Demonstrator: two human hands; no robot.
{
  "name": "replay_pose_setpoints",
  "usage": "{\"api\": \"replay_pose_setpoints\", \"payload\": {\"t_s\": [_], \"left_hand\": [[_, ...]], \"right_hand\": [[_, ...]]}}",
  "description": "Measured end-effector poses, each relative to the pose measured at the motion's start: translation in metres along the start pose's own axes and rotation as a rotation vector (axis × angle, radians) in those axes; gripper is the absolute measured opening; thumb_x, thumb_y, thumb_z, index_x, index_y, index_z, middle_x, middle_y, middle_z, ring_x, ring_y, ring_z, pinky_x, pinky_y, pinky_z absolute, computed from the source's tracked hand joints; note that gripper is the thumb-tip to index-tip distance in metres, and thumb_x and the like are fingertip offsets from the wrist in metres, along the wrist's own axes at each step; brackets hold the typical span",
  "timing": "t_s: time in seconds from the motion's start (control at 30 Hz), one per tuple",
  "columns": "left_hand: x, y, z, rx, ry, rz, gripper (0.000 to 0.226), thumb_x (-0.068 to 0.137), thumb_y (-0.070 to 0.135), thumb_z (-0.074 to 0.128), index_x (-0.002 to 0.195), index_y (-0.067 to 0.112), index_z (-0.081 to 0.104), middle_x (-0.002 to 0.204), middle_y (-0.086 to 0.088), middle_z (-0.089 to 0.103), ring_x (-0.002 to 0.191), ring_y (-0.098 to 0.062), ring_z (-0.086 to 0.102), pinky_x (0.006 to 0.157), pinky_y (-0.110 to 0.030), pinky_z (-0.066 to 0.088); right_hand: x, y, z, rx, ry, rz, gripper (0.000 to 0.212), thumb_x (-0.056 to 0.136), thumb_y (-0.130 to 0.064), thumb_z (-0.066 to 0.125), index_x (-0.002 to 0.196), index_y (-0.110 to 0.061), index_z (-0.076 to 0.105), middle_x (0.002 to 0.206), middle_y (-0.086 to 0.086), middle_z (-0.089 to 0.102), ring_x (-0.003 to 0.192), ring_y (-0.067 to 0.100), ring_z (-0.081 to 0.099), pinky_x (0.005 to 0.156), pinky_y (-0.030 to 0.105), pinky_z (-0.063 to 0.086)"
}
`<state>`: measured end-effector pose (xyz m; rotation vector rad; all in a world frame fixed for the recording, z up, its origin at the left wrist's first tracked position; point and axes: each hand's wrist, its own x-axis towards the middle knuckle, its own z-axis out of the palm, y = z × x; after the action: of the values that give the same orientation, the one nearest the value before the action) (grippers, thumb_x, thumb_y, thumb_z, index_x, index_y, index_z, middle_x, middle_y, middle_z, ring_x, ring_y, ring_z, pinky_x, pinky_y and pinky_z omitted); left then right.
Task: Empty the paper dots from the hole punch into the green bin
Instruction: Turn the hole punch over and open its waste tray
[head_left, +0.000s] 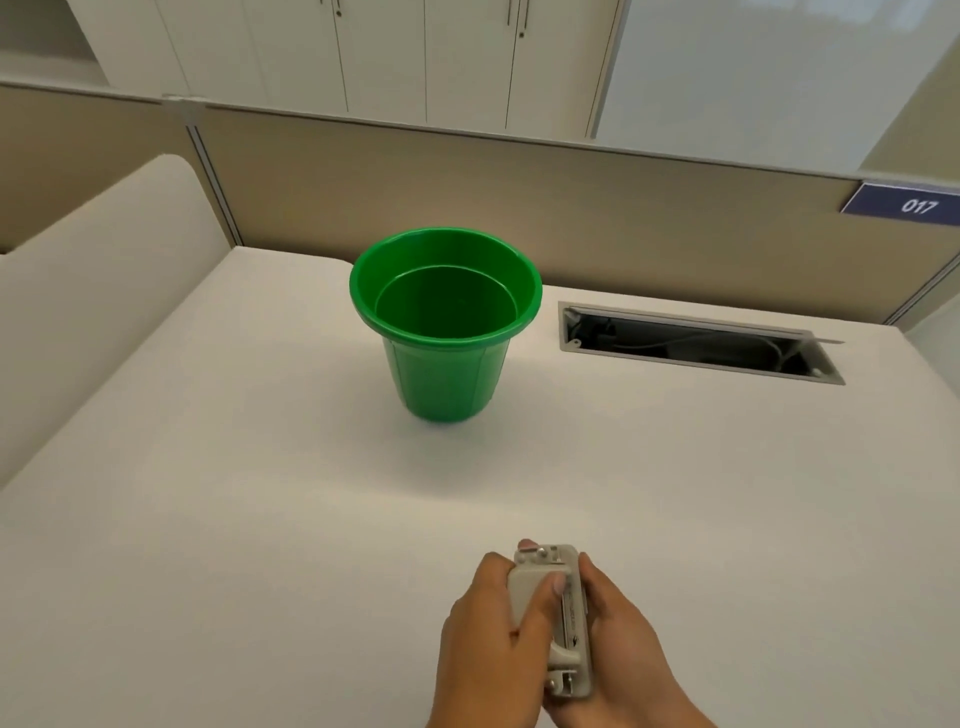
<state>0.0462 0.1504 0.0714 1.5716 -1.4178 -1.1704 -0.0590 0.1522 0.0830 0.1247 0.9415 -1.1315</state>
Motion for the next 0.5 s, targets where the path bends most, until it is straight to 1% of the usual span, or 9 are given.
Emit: {"api": "replay_pose_setpoints", "payload": {"t_s": [0.03,0.1,0.17,0.23,0.3,0.37,0.43,0.5], "left_hand": [[0.0,0.001,-0.001,-0.019,-0.011,0.004,0.032,0.082,0.061,0.056,0.079,0.03,0.05,0.069,0.009,0.067,0.062,-0.003,0.064,0.052,-0.019,0.05],[0.0,0.005,-0.002,-0.071,-0.02,0.009,0.04,0.077,0.069,0.053,0.078,0.029,0.051,0.075,0.018,0.067,0.06,-0.003,0.064,0.05,-0.019,0.05],[0.003,0.01,-0.004,-0.143,-0.001,0.005,0.047,0.071,0.074,0.051,0.077,0.027,0.053,0.075,0.021,0.067,0.059,-0.003,0.064,0.049,-0.021,0.051],[0.009,0.017,-0.008,-0.201,0.044,0.011,0.049,0.07,0.072,0.052,0.077,0.023,0.054,0.072,0.02,0.067,0.058,-0.002,0.063,0.048,-0.018,0.049],[0.019,0.023,-0.013,-0.25,0.085,0.006,0.042,0.078,0.062,0.056,0.077,0.019,0.055,0.067,0.02,0.066,0.057,0.001,0.062,0.046,-0.013,0.046],[0.03,0.027,-0.018,-0.274,0.104,-0.004,0.032,0.087,0.048,0.06,0.078,0.018,0.057,0.063,0.013,0.064,0.055,0.003,0.06,0.044,-0.01,0.044],[0.037,0.03,-0.02,-0.275,0.105,-0.003,0.029,0.089,0.044,0.061,0.079,0.017,0.057,0.064,0.009,0.061,0.053,0.004,0.058,0.043,-0.011,0.044],[0.041,0.032,-0.02,-0.278,0.104,0.003,0.029,0.089,0.046,0.061,0.077,0.019,0.057,0.065,0.009,0.06,0.052,0.004,0.058,0.044,-0.012,0.045]], "right_hand": [[0.0,0.0,0.0,-0.002,-0.006,-0.003,0.05,0.098,-0.042,0.045,0.108,-0.002,0.075,0.093,0.023,0.074,0.079,0.039,0.072,0.061,0.044,0.061],[0.0,-0.002,0.0,-0.031,-0.028,-0.012,0.052,0.097,-0.045,0.044,0.101,-0.006,0.077,0.094,0.02,0.075,0.079,0.037,0.074,0.059,0.042,0.061],[0.0,-0.004,0.001,-0.107,-0.064,-0.032,0.053,0.096,-0.049,0.043,0.106,-0.009,0.077,0.103,0.017,0.076,0.088,0.033,0.074,0.063,0.038,0.061],[-0.002,-0.008,0.003,-0.2,-0.1,-0.061,0.052,0.098,-0.047,0.04,0.113,-0.011,0.074,0.114,0.018,0.074,0.098,0.029,0.073,0.072,0.036,0.06],[-0.004,-0.013,0.007,-0.297,-0.156,-0.093,0.045,0.101,-0.035,0.037,0.119,-0.011,0.071,0.124,0.02,0.069,0.107,0.027,0.068,0.086,0.036,0.055],[-0.007,-0.02,0.012,-0.362,-0.248,-0.109,0.041,0.096,-0.019,0.039,0.124,-0.007,0.067,0.131,0.023,0.064,0.11,0.028,0.061,0.095,0.039,0.047],[-0.009,-0.026,0.015,-0.425,-0.338,-0.127,0.047,0.085,-0.007,0.039,0.125,-0.002,0.065,0.126,0.025,0.064,0.108,0.029,0.059,0.098,0.041,0.047],[-0.011,-0.032,0.018,-0.506,-0.39,-0.151,0.052,0.077,0.0,0.038,0.121,0.002,0.065,0.119,0.028,0.063,0.105,0.03,0.057,0.099,0.041,0.048]]}}
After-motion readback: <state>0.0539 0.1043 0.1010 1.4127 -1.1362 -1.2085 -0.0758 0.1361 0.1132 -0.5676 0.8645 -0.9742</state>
